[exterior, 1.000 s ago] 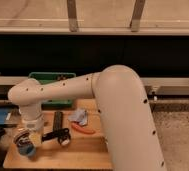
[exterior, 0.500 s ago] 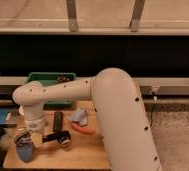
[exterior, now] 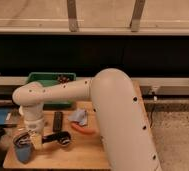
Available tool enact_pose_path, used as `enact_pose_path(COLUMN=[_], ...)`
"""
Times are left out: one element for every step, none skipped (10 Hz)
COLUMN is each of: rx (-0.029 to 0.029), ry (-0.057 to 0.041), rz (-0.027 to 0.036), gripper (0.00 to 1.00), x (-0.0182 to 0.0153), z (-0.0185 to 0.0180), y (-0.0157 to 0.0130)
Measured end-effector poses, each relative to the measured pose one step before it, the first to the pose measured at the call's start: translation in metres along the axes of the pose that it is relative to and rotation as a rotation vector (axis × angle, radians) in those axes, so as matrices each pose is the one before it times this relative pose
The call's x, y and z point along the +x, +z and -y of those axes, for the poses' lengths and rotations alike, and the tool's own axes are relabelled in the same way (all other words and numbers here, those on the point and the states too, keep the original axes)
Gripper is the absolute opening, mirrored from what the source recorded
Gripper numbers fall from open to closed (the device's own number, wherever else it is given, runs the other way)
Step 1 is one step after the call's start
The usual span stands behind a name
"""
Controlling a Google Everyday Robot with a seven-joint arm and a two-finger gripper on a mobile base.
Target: Place brush in plastic cup
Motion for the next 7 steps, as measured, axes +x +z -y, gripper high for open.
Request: enact_pose_path(rx=[0.00377, 0.00617, 0.00978, 0.02371, 0.03690, 0.05331, 0.06089], ry=[0.00035, 0.00120, 0.00349, 0.00845, 0.02049, 0.03946, 0.06700], rz=[0.00192, 0.00255, 0.00462, 0.00840, 0.01525, 0.02150, 0.01713], gripper=[0.62, 0.62, 0.62, 0.62, 0.62, 0.62, 0.62], x=[-0.00049, -0.00004, 0.00038, 0.00211, 0.00280, 0.00482, 0.00594], z=[-0.00118, -0.00213, -0.00206, -0.00240, -0.00193, -0.00131, 0.00347], y=[-0.00080, -0.00124, -0.00235, -0.00620, -0.01092, -0.01647, -0.01894])
